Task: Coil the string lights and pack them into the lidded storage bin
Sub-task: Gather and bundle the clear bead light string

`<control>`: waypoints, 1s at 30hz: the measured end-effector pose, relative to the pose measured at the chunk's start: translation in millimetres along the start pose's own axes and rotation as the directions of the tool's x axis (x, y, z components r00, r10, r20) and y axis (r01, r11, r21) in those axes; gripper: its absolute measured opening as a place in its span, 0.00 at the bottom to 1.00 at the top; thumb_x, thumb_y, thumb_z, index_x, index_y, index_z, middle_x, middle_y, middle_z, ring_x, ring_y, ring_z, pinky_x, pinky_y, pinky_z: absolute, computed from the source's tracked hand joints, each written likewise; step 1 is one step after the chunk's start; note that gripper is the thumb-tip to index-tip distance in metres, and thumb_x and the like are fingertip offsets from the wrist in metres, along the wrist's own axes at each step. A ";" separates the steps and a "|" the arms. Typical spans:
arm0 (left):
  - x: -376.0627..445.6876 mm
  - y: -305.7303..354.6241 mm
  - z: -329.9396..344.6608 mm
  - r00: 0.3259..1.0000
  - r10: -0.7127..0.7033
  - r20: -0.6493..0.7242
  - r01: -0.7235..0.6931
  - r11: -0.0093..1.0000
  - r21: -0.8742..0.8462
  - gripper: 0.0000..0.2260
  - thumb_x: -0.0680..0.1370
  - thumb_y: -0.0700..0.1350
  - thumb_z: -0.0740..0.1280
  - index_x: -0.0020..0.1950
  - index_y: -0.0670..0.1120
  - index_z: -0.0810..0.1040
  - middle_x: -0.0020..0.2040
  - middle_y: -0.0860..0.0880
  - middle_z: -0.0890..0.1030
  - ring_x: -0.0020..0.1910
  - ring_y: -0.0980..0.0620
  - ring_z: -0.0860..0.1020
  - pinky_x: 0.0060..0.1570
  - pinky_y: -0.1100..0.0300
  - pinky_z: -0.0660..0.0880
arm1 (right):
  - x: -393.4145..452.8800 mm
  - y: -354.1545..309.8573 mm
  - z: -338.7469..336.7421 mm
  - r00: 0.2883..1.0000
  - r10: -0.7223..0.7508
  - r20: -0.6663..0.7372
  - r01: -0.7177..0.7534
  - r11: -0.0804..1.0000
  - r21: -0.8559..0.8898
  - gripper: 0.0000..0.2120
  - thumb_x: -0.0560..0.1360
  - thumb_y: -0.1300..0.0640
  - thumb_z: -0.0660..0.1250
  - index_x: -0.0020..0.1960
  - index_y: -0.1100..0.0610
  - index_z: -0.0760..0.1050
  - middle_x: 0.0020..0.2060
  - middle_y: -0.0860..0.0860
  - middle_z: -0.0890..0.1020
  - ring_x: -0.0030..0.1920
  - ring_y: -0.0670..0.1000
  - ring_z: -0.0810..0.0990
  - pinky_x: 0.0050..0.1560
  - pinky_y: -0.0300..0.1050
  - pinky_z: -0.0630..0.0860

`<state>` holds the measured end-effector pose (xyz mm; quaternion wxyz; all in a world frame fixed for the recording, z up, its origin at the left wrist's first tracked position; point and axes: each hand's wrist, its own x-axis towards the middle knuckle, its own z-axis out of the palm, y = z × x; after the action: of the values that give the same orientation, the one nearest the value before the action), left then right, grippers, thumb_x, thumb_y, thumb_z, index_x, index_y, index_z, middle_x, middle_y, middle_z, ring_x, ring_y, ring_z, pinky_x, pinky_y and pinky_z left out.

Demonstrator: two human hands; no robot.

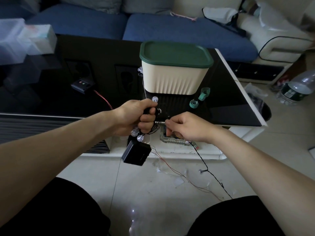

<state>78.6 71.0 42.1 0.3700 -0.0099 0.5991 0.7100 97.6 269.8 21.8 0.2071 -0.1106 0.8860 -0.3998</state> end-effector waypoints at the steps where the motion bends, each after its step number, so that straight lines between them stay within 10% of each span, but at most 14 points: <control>1: -1.1 1.0 0.8 1.000 -0.019 0.005 0.019 0.999 -0.036 0.19 0.82 0.49 0.55 0.32 0.48 0.64 0.22 0.52 0.59 0.20 0.53 0.59 0.28 0.59 0.57 | -0.9 0.8 -0.6 0.999 0.030 0.029 -0.029 1.000 -0.009 0.20 0.84 0.49 0.60 0.38 0.55 0.80 0.23 0.46 0.71 0.25 0.46 0.68 0.30 0.41 0.67; 10: -1.7 12.7 -13.3 0.955 0.131 -0.267 -0.188 0.961 -0.202 0.17 0.78 0.46 0.59 0.30 0.49 0.60 0.26 0.49 0.66 0.25 0.49 0.66 0.26 0.61 0.65 | -4.8 19.0 -12.7 0.961 0.250 0.120 -0.240 0.966 -0.095 0.17 0.80 0.46 0.66 0.49 0.61 0.82 0.47 0.50 0.86 0.50 0.46 0.82 0.47 0.38 0.74; 14: -0.8 13.7 -10.8 0.918 0.167 -0.361 -0.260 0.939 -0.227 0.13 0.78 0.42 0.61 0.34 0.47 0.65 0.29 0.48 0.74 0.25 0.50 0.72 0.24 0.64 0.68 | -3.0 20.3 -15.3 0.978 0.195 0.075 -0.198 0.979 0.038 0.14 0.81 0.52 0.67 0.51 0.63 0.81 0.43 0.52 0.88 0.49 0.49 0.86 0.61 0.45 0.75; 17: -0.1 16.2 -11.7 0.894 0.200 -0.402 -0.320 0.912 -0.258 0.11 0.79 0.40 0.62 0.36 0.46 0.69 0.30 0.48 0.76 0.25 0.51 0.73 0.28 0.63 0.70 | -2.0 21.2 -14.6 0.990 0.139 -0.025 -0.134 0.980 0.146 0.09 0.80 0.56 0.68 0.50 0.62 0.80 0.37 0.53 0.86 0.35 0.50 0.85 0.54 0.54 0.80; 22: -0.3 21.5 -19.3 0.852 0.226 -0.472 -0.370 0.897 -0.240 0.11 0.78 0.41 0.63 0.36 0.46 0.69 0.30 0.49 0.76 0.25 0.53 0.73 0.27 0.63 0.69 | 0.9 15.9 -19.3 0.975 0.063 -0.212 -0.036 0.991 0.128 0.05 0.73 0.54 0.77 0.45 0.55 0.84 0.37 0.50 0.85 0.36 0.42 0.79 0.45 0.39 0.75; 30: -6.2 22.8 -27.9 0.833 0.248 -0.494 -0.391 0.896 -0.209 0.10 0.78 0.41 0.63 0.37 0.47 0.69 0.30 0.50 0.75 0.26 0.53 0.73 0.26 0.63 0.69 | -8.5 34.9 -21.0 0.957 0.274 0.097 -0.288 0.937 0.196 0.11 0.77 0.60 0.72 0.58 0.60 0.76 0.47 0.57 0.82 0.35 0.51 0.84 0.32 0.43 0.78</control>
<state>58.8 43.8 56.3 0.0877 -0.1308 0.5463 0.8227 94.6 309.7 10.3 0.3027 0.0256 0.8385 -0.4524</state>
